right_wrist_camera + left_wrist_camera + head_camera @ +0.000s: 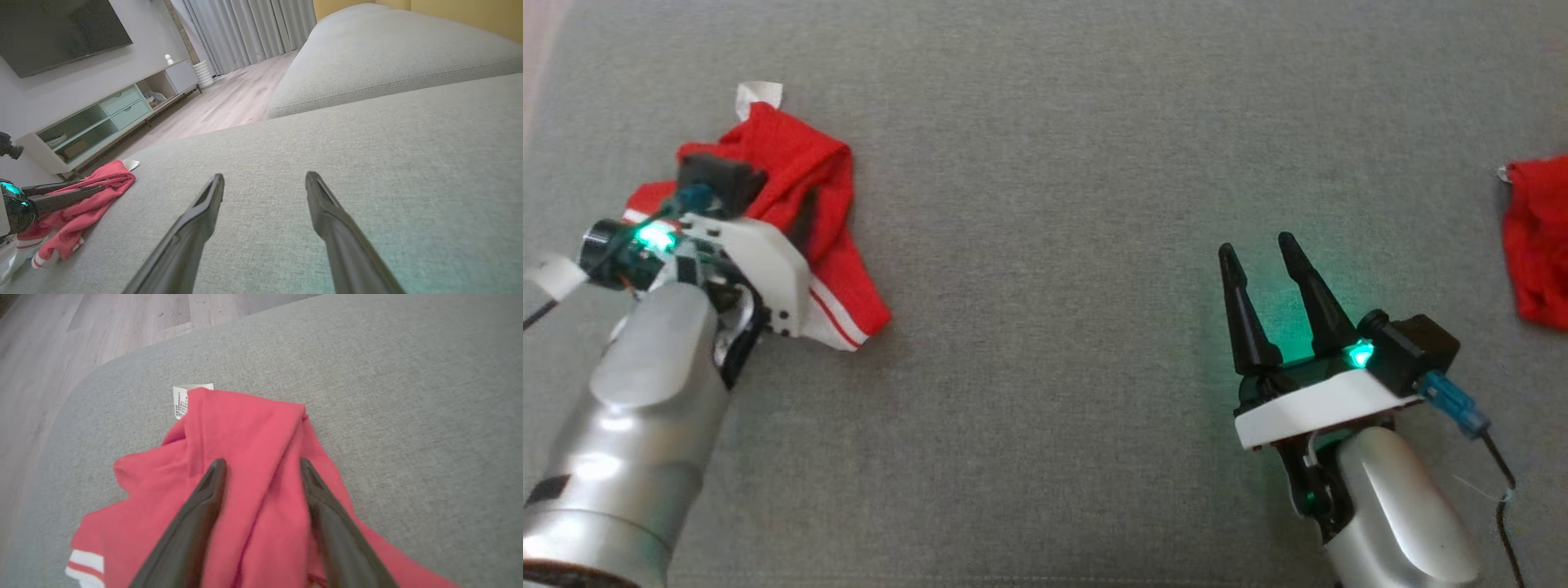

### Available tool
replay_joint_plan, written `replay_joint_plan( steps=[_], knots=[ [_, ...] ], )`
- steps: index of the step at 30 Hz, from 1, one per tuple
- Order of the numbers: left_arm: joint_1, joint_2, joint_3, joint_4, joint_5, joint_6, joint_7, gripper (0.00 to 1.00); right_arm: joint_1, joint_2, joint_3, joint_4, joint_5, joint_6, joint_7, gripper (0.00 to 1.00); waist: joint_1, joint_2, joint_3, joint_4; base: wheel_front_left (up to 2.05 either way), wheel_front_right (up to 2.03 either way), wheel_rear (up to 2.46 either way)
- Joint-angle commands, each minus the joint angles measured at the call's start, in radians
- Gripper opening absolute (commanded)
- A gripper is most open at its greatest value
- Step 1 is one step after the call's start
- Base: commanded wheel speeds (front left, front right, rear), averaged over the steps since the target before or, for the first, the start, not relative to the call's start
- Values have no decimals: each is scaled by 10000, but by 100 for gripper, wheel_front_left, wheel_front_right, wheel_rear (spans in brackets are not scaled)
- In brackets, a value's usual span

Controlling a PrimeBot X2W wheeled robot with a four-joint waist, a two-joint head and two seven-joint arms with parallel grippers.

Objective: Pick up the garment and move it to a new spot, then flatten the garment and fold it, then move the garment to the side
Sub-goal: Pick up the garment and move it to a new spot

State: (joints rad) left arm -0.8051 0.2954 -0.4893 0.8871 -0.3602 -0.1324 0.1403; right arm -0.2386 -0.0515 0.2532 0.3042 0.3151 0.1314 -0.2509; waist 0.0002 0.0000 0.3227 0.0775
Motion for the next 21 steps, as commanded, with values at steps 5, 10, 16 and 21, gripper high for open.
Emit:
replay_joint_plan(
  steps=[5,10,16,21],
  knots=[
    [-828,628,246,56,-92,19,-1077,0,-213,13,176,-289,-19,-7,-109,100,-2,0,-133,-155,0,0,0],
    [-1167,352,438,-248,-129,126,-3051,0,-173,13,137,-219,40,-7,-109,100,-2,0,-529,-206,0,0,0],
    [-1486,-160,818,-1449,-134,573,-3975,0,-99,13,190,-146,148,-7,-109,100,-2,0,-1131,-402,0,0,0],
    [-1242,-672,992,-3294,149,914,-4015,0,-45,13,192,-170,267,-7,-109,100,-2,0,-1453,-719,0,0,0]
  ],
)
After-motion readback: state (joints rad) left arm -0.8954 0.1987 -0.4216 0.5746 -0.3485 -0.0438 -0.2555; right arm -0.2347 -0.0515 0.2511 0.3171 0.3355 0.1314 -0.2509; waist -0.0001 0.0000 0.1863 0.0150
